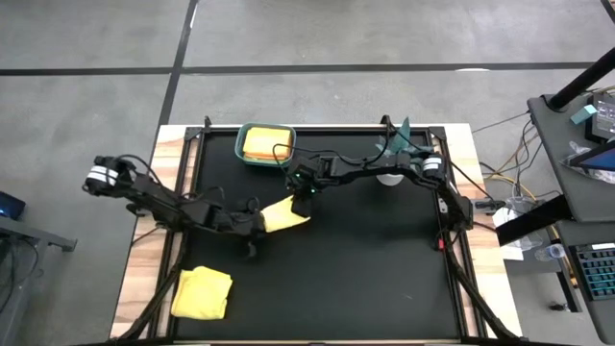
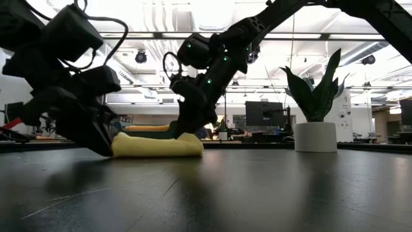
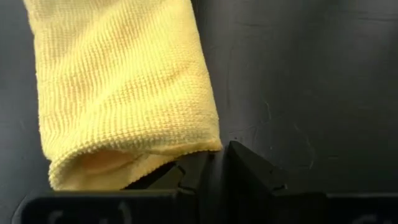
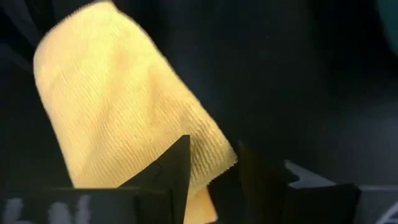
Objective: Fold microfiber towels
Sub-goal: Fold the right yellow microfiber cloth
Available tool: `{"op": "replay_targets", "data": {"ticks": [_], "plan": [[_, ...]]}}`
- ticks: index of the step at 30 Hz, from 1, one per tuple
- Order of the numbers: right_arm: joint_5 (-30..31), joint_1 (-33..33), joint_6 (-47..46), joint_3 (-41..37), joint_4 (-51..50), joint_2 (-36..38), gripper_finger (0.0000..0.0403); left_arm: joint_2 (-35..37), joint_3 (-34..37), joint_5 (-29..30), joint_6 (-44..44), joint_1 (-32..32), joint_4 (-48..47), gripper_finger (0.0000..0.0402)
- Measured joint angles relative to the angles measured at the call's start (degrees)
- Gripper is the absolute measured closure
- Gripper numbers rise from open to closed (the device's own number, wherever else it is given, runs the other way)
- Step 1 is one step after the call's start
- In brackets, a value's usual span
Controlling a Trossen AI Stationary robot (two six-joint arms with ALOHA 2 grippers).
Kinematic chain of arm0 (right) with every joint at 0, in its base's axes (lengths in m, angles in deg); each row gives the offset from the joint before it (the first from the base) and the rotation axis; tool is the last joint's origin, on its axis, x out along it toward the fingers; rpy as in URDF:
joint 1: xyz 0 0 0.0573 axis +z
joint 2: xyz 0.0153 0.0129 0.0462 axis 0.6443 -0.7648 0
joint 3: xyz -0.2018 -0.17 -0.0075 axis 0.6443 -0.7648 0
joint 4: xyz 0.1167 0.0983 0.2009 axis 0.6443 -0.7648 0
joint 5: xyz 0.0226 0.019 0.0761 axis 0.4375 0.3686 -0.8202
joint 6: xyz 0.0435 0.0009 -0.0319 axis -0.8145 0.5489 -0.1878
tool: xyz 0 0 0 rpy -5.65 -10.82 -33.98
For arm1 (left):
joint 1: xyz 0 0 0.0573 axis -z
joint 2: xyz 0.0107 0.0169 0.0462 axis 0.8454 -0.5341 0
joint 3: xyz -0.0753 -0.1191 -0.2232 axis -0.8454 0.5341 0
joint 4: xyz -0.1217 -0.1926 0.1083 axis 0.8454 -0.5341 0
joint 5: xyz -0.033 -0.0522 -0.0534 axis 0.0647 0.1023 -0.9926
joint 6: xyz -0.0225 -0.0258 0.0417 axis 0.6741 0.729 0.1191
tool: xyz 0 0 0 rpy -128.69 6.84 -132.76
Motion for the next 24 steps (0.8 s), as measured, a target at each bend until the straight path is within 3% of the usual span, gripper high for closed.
{"op": "replay_targets", "data": {"ticks": [4, 9, 24], "plan": [[-2.3, 0.0, 0.4, -0.8, -0.3, 0.0, 0.0311, -1.7, 0.0, 0.0, -0.8, -0.3, 2.6, 0.0362], [-3.4, 0.0, 1.7, -2.1, 1.3, 0.0, 0.0384, -1.8, 0.0, 0.0, -2.6, -0.3, 3.6, 0.0389], [-1.9, 0.6, 3.6, -3.2, -6.4, 8.0, 0.0394, -2.1, 0.2, -2.4, -2.6, -0.6, 3.9, 0.0401]]}}
